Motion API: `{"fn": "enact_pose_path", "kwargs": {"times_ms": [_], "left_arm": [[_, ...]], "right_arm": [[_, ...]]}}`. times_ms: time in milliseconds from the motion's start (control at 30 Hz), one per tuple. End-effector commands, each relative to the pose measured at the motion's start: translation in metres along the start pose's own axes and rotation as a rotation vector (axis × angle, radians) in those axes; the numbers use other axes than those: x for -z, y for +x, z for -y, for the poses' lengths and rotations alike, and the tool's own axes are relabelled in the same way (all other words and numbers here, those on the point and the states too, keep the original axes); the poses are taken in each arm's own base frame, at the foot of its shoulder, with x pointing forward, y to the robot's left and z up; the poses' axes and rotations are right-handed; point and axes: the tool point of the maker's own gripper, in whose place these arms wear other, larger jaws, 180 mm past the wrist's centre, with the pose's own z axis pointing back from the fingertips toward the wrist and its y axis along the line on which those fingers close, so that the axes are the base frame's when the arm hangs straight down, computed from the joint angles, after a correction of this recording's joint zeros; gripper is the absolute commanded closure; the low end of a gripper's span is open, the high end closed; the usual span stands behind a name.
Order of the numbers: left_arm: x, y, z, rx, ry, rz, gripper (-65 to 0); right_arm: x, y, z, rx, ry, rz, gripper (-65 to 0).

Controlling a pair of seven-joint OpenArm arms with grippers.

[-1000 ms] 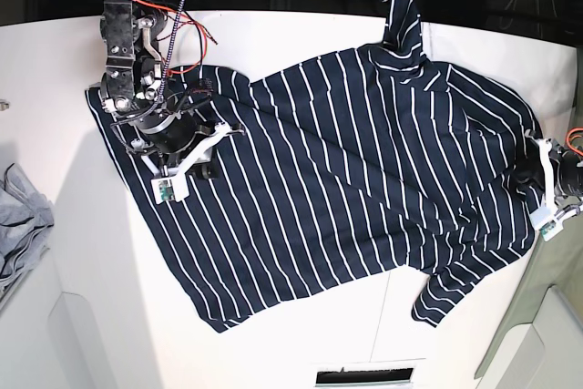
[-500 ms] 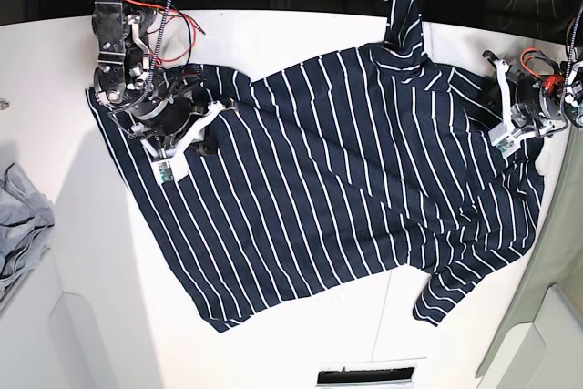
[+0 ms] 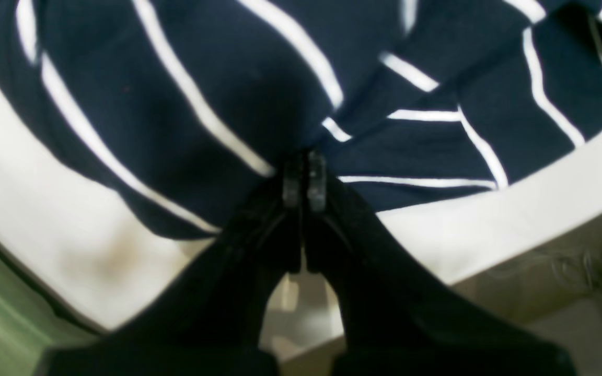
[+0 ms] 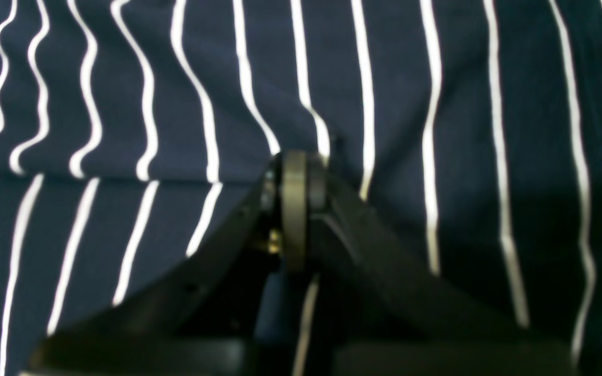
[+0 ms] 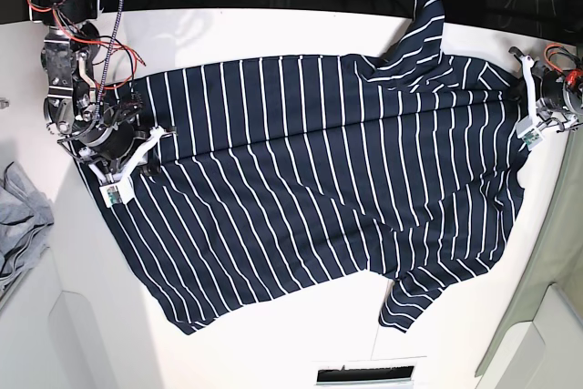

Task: Layout the t-shirt on the table in an organized manner, then fold the t-shirt properly
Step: 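Pull the shirt outward with both grippers to smooth it flat, then grasp the shirt edges with both grippers and lift them up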

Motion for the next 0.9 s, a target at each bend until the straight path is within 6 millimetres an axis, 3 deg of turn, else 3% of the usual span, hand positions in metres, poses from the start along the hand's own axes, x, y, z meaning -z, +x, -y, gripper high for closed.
{"fn": "enact_pose_path", "kwargs": {"times_ms": [0,167,300,367,500,600,700,767,867], "left_arm": [[-0.006,-0.017,-0.003,0.027,0.001,-0.078,0.0],[-0.019,0.0,-0.001,0.096,0.008,-0.076,0.0],[-0.048,0.031,0.002,0.164,0.002,0.008,0.0],[-0.064,0.047,0.007,0.21,-0.004,0.05,0.0],[-0.088,0.074,0.019,0.32,0.004,0.11,0.0],[-0.092,0.096,0.029,0.347,-0.009,0.199,0.0],[-0.085,0.111,0.03,0.351,0.007,0.254,0.0],[-0.073,0.118,0.026,0.303,0.04,0.278,0.0],[-0.047,0.118,0.027,0.241,0.06,0.275,0.0]], "right_arm": [[-0.002,0.02,0.012,-0.014,-0.032,0.037,0.0],[-0.002,0.05,0.008,0.055,0.006,0.115,0.0],[-0.008,0.068,-0.011,0.083,0.055,0.143,0.0],[-0.014,0.074,-0.03,0.096,0.102,0.148,0.0],[-0.03,0.079,-0.086,0.123,0.269,0.175,0.0],[-0.033,0.069,-0.122,0.159,0.345,0.17,0.0],[-0.032,0.046,-0.144,0.202,0.374,0.126,0.0],[-0.032,0.028,-0.149,0.213,0.372,0.092,0.0],[-0.034,0.004,-0.137,0.243,0.321,0.045,0.0]]}}
